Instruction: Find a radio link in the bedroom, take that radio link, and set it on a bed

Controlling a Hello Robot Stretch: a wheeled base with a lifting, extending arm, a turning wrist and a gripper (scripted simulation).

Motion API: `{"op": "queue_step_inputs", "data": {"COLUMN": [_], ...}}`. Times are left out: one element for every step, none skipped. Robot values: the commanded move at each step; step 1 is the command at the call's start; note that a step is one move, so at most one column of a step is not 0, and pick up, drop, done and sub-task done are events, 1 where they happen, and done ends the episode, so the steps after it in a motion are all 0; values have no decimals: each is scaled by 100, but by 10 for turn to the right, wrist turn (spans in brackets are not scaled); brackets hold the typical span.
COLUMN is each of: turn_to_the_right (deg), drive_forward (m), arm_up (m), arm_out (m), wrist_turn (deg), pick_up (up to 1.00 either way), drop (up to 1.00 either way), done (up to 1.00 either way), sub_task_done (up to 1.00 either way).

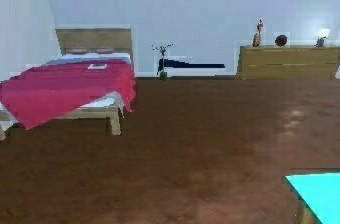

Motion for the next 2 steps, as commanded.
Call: {"op": "queue_step_inputs", "data": {"turn_to_the_right": [0, 360], "drive_forward": [15, 0], "arm_up": [0, 0], "arm_out": [0, 0], "wrist_turn": [0, 0], "pick_up": [0, 0], "drop": [0, 0], "done": [0, 0], "sub_task_done": [0, 0]}}
